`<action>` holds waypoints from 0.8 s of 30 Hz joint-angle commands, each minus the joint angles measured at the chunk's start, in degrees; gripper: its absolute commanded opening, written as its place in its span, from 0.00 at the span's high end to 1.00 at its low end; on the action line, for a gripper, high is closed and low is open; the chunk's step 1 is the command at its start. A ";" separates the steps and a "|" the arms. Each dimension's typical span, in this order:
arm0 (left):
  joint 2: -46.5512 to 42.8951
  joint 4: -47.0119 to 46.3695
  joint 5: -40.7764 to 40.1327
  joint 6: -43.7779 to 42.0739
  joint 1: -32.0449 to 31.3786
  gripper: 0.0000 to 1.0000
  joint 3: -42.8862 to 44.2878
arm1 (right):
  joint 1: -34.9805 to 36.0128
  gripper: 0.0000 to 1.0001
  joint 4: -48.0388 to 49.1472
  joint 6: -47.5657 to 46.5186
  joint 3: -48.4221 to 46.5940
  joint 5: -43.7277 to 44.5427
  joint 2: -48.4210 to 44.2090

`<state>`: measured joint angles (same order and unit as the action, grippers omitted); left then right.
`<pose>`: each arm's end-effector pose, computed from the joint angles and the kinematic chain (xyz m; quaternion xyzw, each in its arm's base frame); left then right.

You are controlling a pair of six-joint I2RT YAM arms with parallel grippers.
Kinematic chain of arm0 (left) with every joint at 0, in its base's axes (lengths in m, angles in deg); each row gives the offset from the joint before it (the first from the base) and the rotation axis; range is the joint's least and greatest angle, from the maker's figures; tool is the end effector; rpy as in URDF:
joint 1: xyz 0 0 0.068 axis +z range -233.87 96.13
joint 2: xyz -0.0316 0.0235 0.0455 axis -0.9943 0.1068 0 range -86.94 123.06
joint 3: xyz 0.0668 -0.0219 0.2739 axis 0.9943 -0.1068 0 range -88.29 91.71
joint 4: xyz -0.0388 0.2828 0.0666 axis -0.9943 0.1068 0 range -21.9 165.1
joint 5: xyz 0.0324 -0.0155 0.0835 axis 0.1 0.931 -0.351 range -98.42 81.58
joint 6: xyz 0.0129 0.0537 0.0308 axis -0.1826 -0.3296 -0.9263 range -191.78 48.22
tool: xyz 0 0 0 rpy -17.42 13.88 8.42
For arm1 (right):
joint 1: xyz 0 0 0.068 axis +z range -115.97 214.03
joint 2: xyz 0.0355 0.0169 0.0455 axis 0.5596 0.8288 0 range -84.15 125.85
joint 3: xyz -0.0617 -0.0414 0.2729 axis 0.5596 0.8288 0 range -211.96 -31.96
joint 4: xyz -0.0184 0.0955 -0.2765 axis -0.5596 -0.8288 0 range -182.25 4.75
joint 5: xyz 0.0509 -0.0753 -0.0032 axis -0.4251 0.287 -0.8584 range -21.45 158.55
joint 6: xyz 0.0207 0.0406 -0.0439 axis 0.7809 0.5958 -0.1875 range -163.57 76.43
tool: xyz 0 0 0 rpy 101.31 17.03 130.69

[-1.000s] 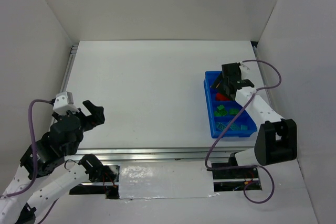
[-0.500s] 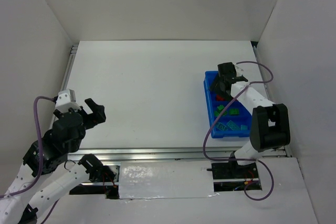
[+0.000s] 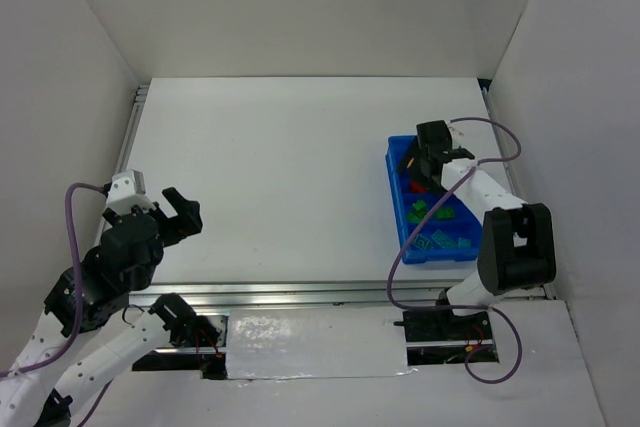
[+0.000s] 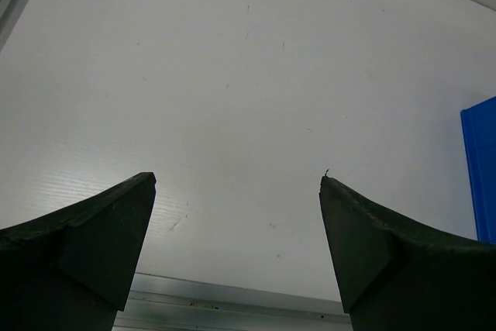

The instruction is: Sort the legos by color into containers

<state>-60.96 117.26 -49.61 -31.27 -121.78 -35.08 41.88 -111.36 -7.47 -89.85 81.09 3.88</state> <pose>0.0956 -0.0338 0.3732 -0.2145 0.7710 -0.1053 0.5902 0.3471 0.0372 0.1987 0.2629 0.9147 0.0111 0.3067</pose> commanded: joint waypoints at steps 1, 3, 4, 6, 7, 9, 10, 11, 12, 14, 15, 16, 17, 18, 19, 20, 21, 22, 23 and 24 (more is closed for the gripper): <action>-0.31 -2.76 0.41 -1.31 0.29 0.01 -0.21 | 0.93 0.16 0.71 -0.76 -0.73 -1.11 -6.37; 0.47 -3.02 0.50 -1.49 0.38 0.00 -0.04 | 1.19 0.16 -0.52 -1.38 -1.26 -1.81 -9.87; 0.83 -3.11 0.50 -1.66 0.47 0.01 0.14 | 1.63 0.15 -1.04 -2.08 -1.96 -1.64 -11.11; 2.58 -3.90 0.15 -2.10 1.00 0.01 0.49 | 2.07 0.15 -4.03 -2.43 -3.01 -0.59 -15.23; 3.46 -4.25 -0.03 -2.28 1.26 0.01 0.75 | 2.42 0.15 -4.91 -2.96 -3.80 -0.23 -16.82; 6.44 -4.60 0.49 -2.37 2.40 0.01 2.15 | 2.60 0.14 -8.77 -4.09 -5.30 -0.05 -22.77; 7.85 -4.52 1.11 -2.45 2.93 0.01 2.86 | 2.69 0.12 -11.31 -4.71 -5.74 -0.14 -25.08; 9.17 -4.69 1.72 -2.80 4.24 0.00 3.65 | 3.12 0.07 -12.46 -5.33 -6.09 -0.49 -27.80; 11.79 -4.61 2.42 -2.89 4.94 0.00 5.31 | 3.30 0.00 -13.87 -6.12 -6.44 -0.58 -33.57; 15.22 -3.91 2.43 -2.72 5.65 0.00 8.38 | 8.53 0.00 -17.46 -7.01 -7.59 3.95 -39.66; 16.20 -3.64 1.91 -2.81 5.74 0.00 9.53 | 11.27 0.00 -18.36 -7.27 -7.85 6.51 -45.87; 17.08 -2.60 0.08 -2.89 5.83 0.00 10.67 | 13.04 0.00 -20.89 -7.27 -8.55 7.76 -48.36; 18.48 -1.98 -1.07 -2.81 6.00 0.01 13.12 | 13.93 0.00 -22.74 -7.09 -9.78 8.03 -50.65; 19.10 -1.19 -2.04 -3.07 6.01 0.00 14.28 | 13.85 0.00 -24.59 -7.27 -12.83 7.94 -53.72; 19.55 -0.05 -2.84 -3.68 6.18 0.01 15.51 | 13.94 0.01 -28.69 -7.53 -14.95 8.47 -54.80; 19.46 -0.04 -3.10 -4.47 6.18 0.01 17.17 | 13.94 0.00 -30.65 -7.79 -16.97 8.56 -55.76; 18.94 -0.04 -4.15 -6.04 6.18 0.01 17.62 | 13.94 0.00 -33.45 -9.10 -20.39 8.38 -57.60; 18.15 -0.04 -4.95 -6.75 6.10 0.01 17.89 | 13.94 0.00 -34.87 -10.25 -21.90 7.69 -58.40; 16.23 0.05 -5.65 -7.89 6.18 0.00 18.15 | 13.94 0.00 -36.11 -11.13 -23.31 6.55 -60.06; 15.25 0.40 -6.27 -8.34 6.18 0.01 18.24 | 13.94 0.00 -37.60 -12.35 -26.19 6.10 -60.69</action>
<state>-41.99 116.59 -51.49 -35.73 -115.96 -19.30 55.52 -138.70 -15.63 -112.05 87.19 -55.99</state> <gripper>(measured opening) 0.994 0.994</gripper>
